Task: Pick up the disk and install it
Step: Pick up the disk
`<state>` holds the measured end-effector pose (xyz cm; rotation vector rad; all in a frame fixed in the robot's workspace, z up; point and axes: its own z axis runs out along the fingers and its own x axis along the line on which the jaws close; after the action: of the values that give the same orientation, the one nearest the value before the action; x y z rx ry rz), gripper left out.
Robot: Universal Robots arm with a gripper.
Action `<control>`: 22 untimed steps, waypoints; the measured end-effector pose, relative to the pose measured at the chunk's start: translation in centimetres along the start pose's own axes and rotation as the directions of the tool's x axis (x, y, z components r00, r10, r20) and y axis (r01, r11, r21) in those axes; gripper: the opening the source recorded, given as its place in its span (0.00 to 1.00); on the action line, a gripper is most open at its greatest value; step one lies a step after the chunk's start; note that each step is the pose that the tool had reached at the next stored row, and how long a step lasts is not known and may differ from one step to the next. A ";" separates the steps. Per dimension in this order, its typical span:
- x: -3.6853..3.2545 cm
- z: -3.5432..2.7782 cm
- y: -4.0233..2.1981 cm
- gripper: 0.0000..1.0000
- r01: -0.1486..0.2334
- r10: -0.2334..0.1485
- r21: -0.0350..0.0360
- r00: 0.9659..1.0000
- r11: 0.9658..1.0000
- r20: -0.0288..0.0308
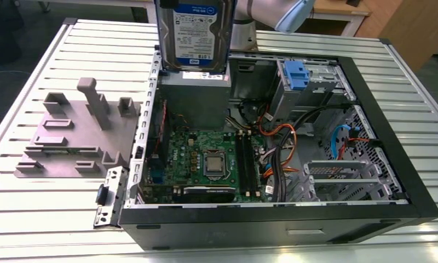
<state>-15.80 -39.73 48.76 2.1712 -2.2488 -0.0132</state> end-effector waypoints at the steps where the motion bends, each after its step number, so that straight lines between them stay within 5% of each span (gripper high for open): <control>1: 0.00 0.00 -0.05 0.37 0.000 0.000 0.000 1.000 1.000 0.000; 22: 0.13 0.02 -0.76 0.37 0.000 0.000 0.000 1.000 1.000 0.000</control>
<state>-15.04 -39.89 48.73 2.1713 -2.2488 -0.0132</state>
